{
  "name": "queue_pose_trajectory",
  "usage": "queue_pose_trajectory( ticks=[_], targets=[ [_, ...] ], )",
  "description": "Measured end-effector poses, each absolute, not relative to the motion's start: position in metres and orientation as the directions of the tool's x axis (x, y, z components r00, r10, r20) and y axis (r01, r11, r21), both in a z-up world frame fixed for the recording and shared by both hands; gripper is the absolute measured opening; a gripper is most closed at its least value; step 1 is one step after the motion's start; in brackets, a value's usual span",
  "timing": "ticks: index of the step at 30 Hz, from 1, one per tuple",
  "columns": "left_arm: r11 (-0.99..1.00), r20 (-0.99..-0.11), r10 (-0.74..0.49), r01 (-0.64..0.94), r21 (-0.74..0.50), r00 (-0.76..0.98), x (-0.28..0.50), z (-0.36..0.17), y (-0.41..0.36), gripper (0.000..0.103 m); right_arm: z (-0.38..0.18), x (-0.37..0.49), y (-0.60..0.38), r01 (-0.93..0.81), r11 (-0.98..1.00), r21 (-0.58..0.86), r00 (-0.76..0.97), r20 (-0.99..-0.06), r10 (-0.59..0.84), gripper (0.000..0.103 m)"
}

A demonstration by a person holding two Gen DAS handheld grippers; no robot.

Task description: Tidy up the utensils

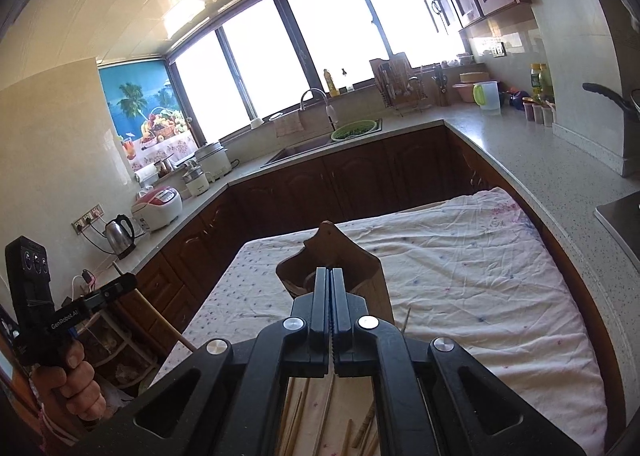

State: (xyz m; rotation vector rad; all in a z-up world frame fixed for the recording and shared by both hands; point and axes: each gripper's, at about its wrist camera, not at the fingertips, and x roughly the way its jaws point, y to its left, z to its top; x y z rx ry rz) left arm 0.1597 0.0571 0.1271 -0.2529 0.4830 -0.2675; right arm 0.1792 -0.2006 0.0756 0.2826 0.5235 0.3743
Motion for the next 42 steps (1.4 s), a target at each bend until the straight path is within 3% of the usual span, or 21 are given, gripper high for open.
queue_pose_trajectory(
  ticks=[3, 5, 6, 11, 16, 21, 23, 24, 33, 42],
  targets=[
    [0.933, -0.425, -0.307, 0.181, -0.311, 0.852, 0.159, 0.126, 0.06, 0.004, 0.046, 0.197, -0.203, -0.232, 0.908, 0.349, 0.748, -0.533, 0.396, 0.01],
    [0.932, -0.428, -0.306, 0.174, -0.319, 0.851, 0.16, 0.124, 0.063, 0.004, 0.02, 0.207, -0.204, -0.212, 0.917, 0.337, 0.717, -0.584, 0.38, 0.025],
    [0.931, -0.43, -0.306, 0.172, -0.322, 0.85, 0.16, 0.123, 0.065, 0.004, 0.004, 0.214, -0.203, -0.206, 0.926, 0.315, 0.694, -0.621, 0.366, 0.028],
    [0.932, -0.44, -0.299, 0.16, -0.326, 0.847, 0.162, 0.12, 0.07, 0.004, -0.079, 0.24, -0.201, -0.184, 0.956, 0.228, 0.555, -0.779, 0.293, 0.028],
    [0.932, -0.45, -0.298, 0.154, -0.328, 0.842, 0.168, 0.116, 0.071, 0.004, -0.115, 0.244, -0.195, -0.212, 0.955, 0.207, 0.486, -0.826, 0.287, 0.025],
    [0.931, -0.461, -0.306, 0.16, -0.329, 0.833, 0.174, 0.112, 0.066, 0.004, -0.116, 0.252, -0.176, -0.259, 0.961, 0.096, 0.515, -0.828, 0.221, 0.021],
    [0.931, -0.463, -0.307, 0.161, -0.327, 0.832, 0.176, 0.111, 0.065, 0.004, -0.117, 0.257, -0.166, -0.268, 0.963, 0.014, 0.542, -0.824, 0.163, 0.006],
    [0.931, -0.463, -0.307, 0.162, -0.326, 0.832, 0.176, 0.111, 0.065, 0.004, -0.117, 0.258, -0.165, -0.269, 0.963, 0.009, 0.545, -0.823, 0.16, 0.005],
    [0.929, -0.451, -0.312, 0.168, -0.331, 0.836, 0.177, 0.114, 0.066, 0.004, -0.07, 0.242, -0.206, -0.171, 0.952, 0.256, 0.617, -0.725, 0.306, 0.004],
    [0.929, -0.428, -0.317, 0.187, -0.318, 0.847, 0.176, 0.126, 0.06, 0.004, 0.018, 0.212, -0.219, -0.197, 0.926, 0.322, 0.759, -0.548, 0.352, 0.004]
  ],
)
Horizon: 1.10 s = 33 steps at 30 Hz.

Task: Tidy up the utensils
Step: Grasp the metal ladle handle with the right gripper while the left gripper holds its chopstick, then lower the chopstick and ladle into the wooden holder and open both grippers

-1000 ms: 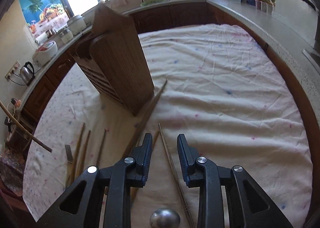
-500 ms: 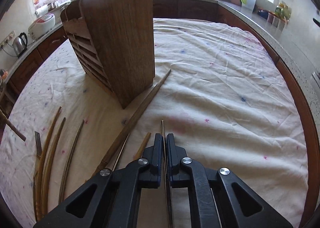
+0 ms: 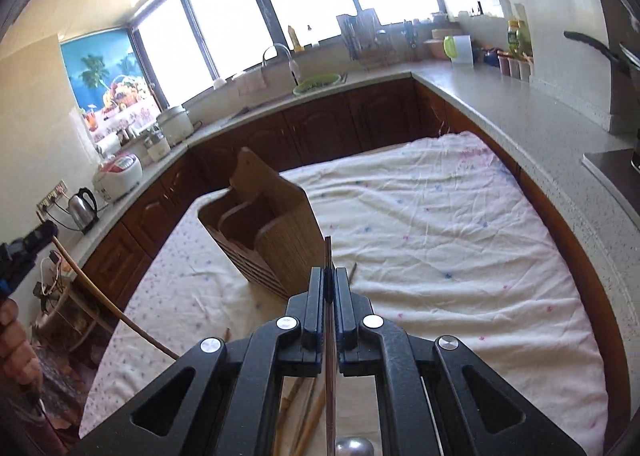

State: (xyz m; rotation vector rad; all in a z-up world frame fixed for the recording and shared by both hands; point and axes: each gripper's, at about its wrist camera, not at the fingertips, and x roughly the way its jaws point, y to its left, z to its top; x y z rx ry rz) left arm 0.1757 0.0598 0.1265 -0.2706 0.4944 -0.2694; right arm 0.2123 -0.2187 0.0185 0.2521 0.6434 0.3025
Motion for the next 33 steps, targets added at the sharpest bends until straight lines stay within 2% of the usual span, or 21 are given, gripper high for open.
queue_pose_trajectory(
  ticks=[9, 19, 23, 30, 33],
  targets=[
    [0.936, -0.38, -0.303, 0.199, -0.29, 0.874, 0.188, 0.148, 0.056, 0.004, 0.092, 0.202, -0.223, -0.232, 0.904, 0.36, 0.873, -0.332, 0.357, 0.004],
    [0.937, -0.312, -0.281, 0.189, -0.294, 0.907, 0.233, 0.174, 0.055, 0.004, 0.116, 0.233, -0.215, -0.224, 0.871, 0.437, 0.912, -0.22, 0.345, 0.004],
    [0.936, -0.286, -0.268, 0.177, -0.305, 0.92, 0.265, 0.182, 0.054, 0.004, 0.126, 0.247, -0.204, -0.226, 0.876, 0.427, 0.935, -0.157, 0.317, 0.004],
    [0.919, -0.296, -0.266, 0.148, -0.366, 0.918, 0.323, 0.146, 0.049, 0.004, 0.109, 0.274, -0.189, -0.187, 0.901, 0.391, 0.968, -0.085, 0.238, 0.004],
    [0.916, -0.341, -0.265, 0.124, -0.382, 0.902, 0.338, 0.116, 0.045, 0.004, 0.088, 0.283, -0.185, -0.168, 0.907, 0.386, 0.971, -0.093, 0.22, 0.004]
  ],
)
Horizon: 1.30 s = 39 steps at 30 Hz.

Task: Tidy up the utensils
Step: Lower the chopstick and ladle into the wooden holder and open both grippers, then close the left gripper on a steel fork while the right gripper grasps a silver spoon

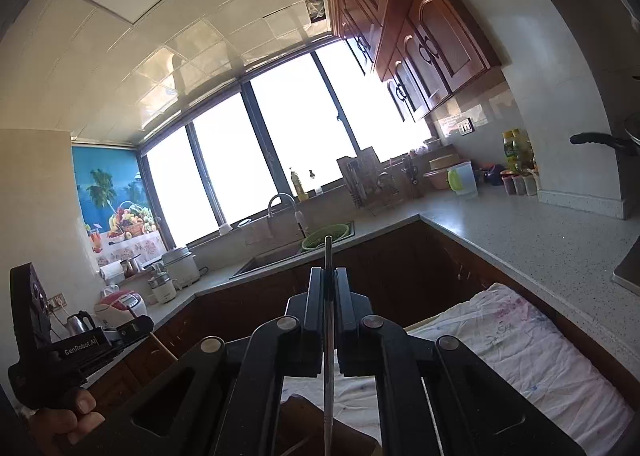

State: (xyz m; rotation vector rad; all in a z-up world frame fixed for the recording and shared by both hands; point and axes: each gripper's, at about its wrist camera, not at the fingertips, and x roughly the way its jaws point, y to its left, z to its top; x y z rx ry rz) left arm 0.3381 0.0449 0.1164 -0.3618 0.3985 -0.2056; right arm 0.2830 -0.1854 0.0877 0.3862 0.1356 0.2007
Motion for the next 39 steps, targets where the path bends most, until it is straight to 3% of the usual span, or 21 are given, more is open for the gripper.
queue_pose_trajectory(
  ticks=[7, 13, 19, 21, 23, 24, 25, 26, 28, 29, 31, 34, 39],
  targets=[
    [0.915, -0.42, -0.274, 0.101, -0.39, 0.865, 0.344, 0.071, 0.037, 0.005, 0.039, 0.289, -0.182, -0.144, 0.915, 0.377, 0.96, -0.171, 0.221, 0.004],
    [0.925, -0.422, -0.263, 0.103, -0.365, 0.867, 0.345, 0.072, 0.031, 0.005, 0.016, 0.294, -0.179, -0.138, 0.916, 0.378, 0.931, -0.266, 0.25, 0.005],
    [0.93, -0.437, -0.258, 0.099, -0.353, 0.861, 0.347, 0.073, 0.029, 0.006, 0.014, 0.292, -0.183, -0.138, 0.913, 0.384, 0.923, -0.285, 0.259, 0.005],
    [0.927, -0.462, -0.271, 0.1, -0.362, 0.845, 0.349, 0.071, 0.028, 0.017, 0.017, 0.293, -0.183, -0.139, 0.913, 0.384, 0.92, -0.291, 0.262, 0.006],
    [0.926, -0.465, -0.274, 0.1, -0.364, 0.842, 0.346, 0.071, 0.029, 0.026, 0.018, 0.294, -0.185, -0.14, 0.904, 0.404, 0.915, -0.296, 0.274, 0.011],
    [0.926, -0.468, -0.272, 0.097, -0.364, 0.841, 0.344, 0.072, 0.029, 0.037, 0.019, 0.293, -0.187, -0.144, 0.898, 0.416, 0.913, -0.295, 0.283, 0.014],
    [0.925, -0.466, -0.274, 0.097, -0.367, 0.841, 0.34, 0.072, 0.03, 0.042, 0.02, 0.291, -0.189, -0.144, 0.895, 0.422, 0.912, -0.295, 0.286, 0.023],
    [0.923, -0.461, -0.276, 0.099, -0.371, 0.843, 0.335, 0.074, 0.031, 0.049, 0.024, 0.29, -0.191, -0.147, 0.892, 0.427, 0.912, -0.291, 0.289, 0.042],
    [0.923, -0.457, -0.272, 0.096, -0.373, 0.847, 0.324, 0.076, 0.035, 0.059, 0.029, 0.281, -0.197, -0.162, 0.879, 0.449, 0.916, -0.264, 0.303, 0.065],
    [0.923, -0.456, -0.266, 0.089, -0.374, 0.849, 0.317, 0.077, 0.037, 0.068, 0.034, 0.276, -0.199, -0.166, 0.874, 0.457, 0.919, -0.25, 0.306, 0.075],
    [0.921, -0.448, -0.261, 0.081, -0.382, 0.855, 0.302, 0.078, 0.043, 0.072, 0.04, 0.264, -0.205, -0.174, 0.866, 0.469, 0.922, -0.231, 0.31, 0.085],
    [0.923, -0.462, -0.239, 0.051, -0.382, 0.854, 0.277, 0.074, 0.05, 0.077, 0.047, 0.243, -0.215, -0.173, 0.859, 0.482, 0.924, -0.222, 0.311, 0.096],
    [0.923, -0.507, -0.218, 0.008, -0.384, 0.834, 0.235, 0.055, 0.06, 0.078, 0.043, 0.208, -0.23, -0.154, 0.86, 0.486, 0.918, -0.252, 0.307, 0.096]
  ],
)
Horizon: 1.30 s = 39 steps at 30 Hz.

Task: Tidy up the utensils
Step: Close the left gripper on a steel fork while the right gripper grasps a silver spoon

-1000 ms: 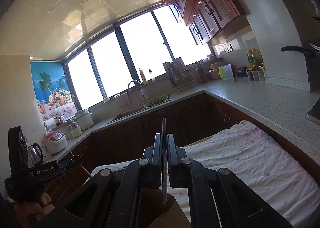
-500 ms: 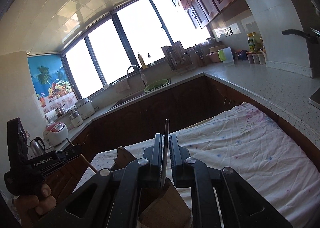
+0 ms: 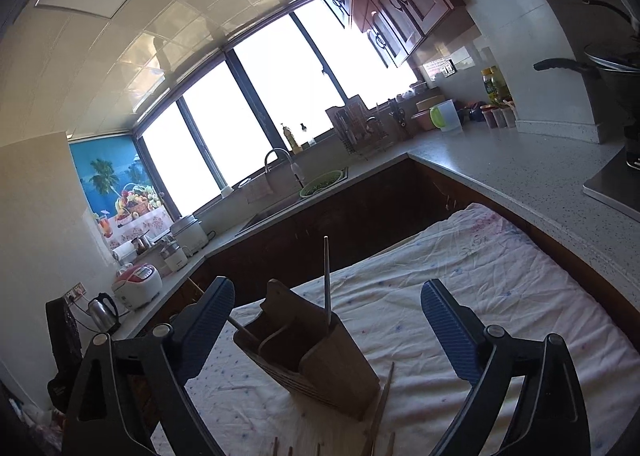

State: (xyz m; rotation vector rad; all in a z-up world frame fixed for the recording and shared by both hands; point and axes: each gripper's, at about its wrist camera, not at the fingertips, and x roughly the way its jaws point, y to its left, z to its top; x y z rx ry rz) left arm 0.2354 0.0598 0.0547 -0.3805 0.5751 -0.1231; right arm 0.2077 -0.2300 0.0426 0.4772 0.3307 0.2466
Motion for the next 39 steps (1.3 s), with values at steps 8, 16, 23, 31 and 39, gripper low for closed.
queue_pose_trajectory(
  ticks=[8, 16, 23, 31, 39],
  targets=[
    [0.914, -0.574, -0.221, -0.039, -0.405, 0.789, 0.182, 0.019, 0.063, 0.078, 0.011, 0.156, -0.248, -0.072, 0.861, 0.504, 0.897, -0.345, 0.277, 0.096],
    [0.918, -0.633, -0.231, -0.05, -0.394, 0.739, 0.152, -0.011, 0.058, 0.078, -0.025, 0.119, -0.256, -0.022, 0.863, 0.505, 0.837, -0.462, 0.292, 0.096],
    [0.92, -0.682, -0.25, -0.051, -0.388, 0.688, 0.137, -0.04, 0.048, 0.077, -0.048, 0.097, -0.249, -0.013, 0.867, 0.497, 0.786, -0.531, 0.316, 0.096],
    [0.934, -0.704, -0.258, -0.016, -0.357, 0.662, 0.138, -0.047, 0.034, 0.077, -0.065, 0.093, -0.234, -0.038, 0.875, 0.482, 0.735, -0.58, 0.352, 0.095],
    [0.958, -0.755, -0.2, -0.036, -0.283, 0.625, 0.149, -0.057, 0.023, 0.068, -0.082, 0.099, -0.226, -0.033, 0.884, 0.466, 0.685, -0.634, 0.36, 0.092]
  ],
)
